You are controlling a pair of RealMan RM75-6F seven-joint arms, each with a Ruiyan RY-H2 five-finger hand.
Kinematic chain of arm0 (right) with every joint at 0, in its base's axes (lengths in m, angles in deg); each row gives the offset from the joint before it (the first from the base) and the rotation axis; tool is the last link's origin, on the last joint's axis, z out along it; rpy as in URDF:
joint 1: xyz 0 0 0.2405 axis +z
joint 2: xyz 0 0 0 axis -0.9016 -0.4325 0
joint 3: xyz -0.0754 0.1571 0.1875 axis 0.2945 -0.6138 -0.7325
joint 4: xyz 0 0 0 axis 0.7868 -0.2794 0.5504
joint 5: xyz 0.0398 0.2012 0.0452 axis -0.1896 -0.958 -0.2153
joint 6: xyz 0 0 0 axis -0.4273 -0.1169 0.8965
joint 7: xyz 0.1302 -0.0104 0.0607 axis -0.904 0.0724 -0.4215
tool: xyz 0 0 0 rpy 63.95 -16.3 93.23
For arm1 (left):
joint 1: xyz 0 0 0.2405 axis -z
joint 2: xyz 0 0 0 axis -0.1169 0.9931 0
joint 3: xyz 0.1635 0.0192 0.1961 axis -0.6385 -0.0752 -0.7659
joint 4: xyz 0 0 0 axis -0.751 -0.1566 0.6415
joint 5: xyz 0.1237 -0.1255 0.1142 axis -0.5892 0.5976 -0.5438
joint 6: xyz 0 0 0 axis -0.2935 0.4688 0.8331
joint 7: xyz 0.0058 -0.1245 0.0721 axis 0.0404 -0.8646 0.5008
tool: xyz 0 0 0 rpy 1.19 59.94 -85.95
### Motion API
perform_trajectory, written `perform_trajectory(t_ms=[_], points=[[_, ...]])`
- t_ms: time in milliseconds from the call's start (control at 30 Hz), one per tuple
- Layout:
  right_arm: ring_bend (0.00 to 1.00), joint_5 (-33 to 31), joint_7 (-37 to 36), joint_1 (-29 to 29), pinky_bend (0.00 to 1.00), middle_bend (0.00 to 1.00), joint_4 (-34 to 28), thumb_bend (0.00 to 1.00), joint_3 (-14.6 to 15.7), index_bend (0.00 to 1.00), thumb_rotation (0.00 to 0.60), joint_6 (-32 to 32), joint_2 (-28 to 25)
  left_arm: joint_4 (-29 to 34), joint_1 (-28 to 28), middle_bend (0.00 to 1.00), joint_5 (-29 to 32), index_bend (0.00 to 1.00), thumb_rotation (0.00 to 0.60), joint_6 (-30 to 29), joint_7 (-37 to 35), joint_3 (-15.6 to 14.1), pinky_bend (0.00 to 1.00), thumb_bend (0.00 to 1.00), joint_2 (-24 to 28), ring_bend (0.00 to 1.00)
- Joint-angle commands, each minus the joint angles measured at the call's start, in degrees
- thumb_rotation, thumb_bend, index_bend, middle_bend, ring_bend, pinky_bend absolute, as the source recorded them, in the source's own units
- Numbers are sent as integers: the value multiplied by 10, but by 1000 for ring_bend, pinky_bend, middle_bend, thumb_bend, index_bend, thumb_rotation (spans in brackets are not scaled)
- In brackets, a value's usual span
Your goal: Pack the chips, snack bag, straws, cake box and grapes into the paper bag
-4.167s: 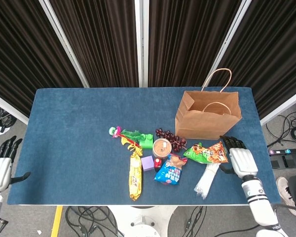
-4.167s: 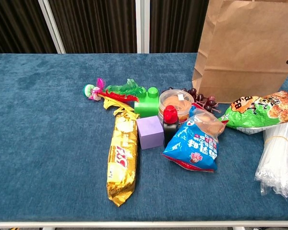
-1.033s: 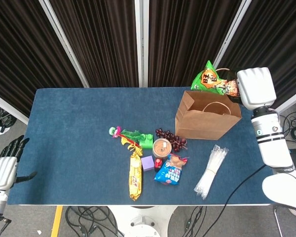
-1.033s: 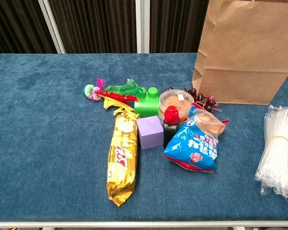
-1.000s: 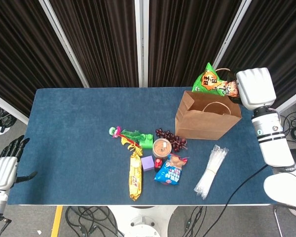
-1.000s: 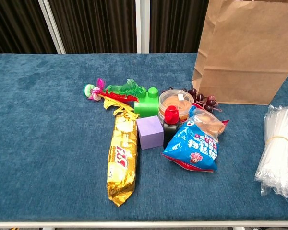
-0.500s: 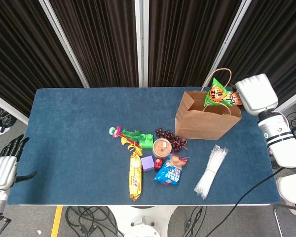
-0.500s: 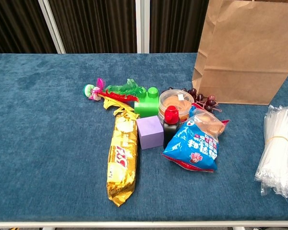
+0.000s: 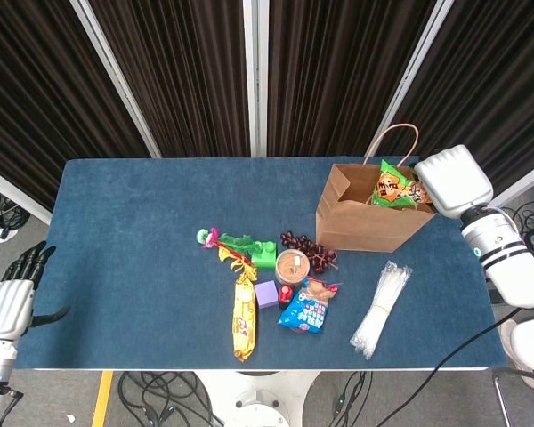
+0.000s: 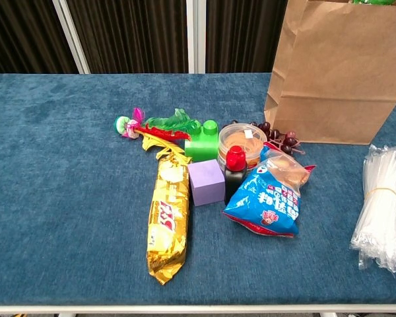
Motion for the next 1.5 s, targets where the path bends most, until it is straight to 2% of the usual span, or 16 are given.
perform_trajectory(t_ms=[33, 500, 633, 700, 767, 833, 1033, 1100, 1367, 1500], points=[[512, -8, 3, 7, 671, 541, 1, 274, 5, 725, 600, -4, 4, -1, 1, 9, 1, 45, 600, 1, -1, 0, 161, 88, -1, 0], [512, -53, 2, 39, 670, 541, 19, 254, 31, 726, 600, -43, 14, -7, 2, 9, 5, 45, 600, 5, -11, 1, 161, 88, -3, 0], [509, -68, 14, 50, 658, 539, 26, 217, 43, 723, 600, -45, 22, -9, 1, 9, 5, 45, 600, 5, -13, 0, 161, 88, -4, 0], [477, -82, 25, 56, 616, 531, 29, 152, 49, 685, 600, -42, 27, -11, 1, 9, 5, 45, 600, 6, -14, -1, 161, 88, -4, 0], [388, -100, 39, 65, 536, 489, 31, 52, 55, 596, 600, -35, 33, -12, 1, 9, 5, 45, 600, 7, -16, -2, 161, 88, -5, 0], [303, -116, 43, 71, 471, 435, 34, 2, 56, 510, 600, -27, 39, -14, 1, 9, 3, 45, 600, 9, -19, -4, 161, 88, -5, 0], [89, -151, 36, 82, 303, 244, 58, 0, 46, 321, 600, 13, 64, -25, 0, 10, 6, 45, 600, 13, -26, -6, 161, 88, -11, 0], [49, -154, 29, 84, 258, 202, 63, 0, 40, 282, 600, 23, 68, -28, 0, 9, 8, 45, 600, 13, -28, -5, 161, 88, -13, 0], [46, -138, 5, 80, 237, 205, 57, 0, 27, 271, 600, 50, 66, -34, 0, 9, 8, 45, 600, 12, -34, -3, 161, 89, -15, 0], [88, -105, -23, 76, 186, 209, 40, 0, -7, 271, 600, 100, 59, -34, 0, 9, 8, 45, 600, 13, -32, -4, 161, 88, -15, 0]])
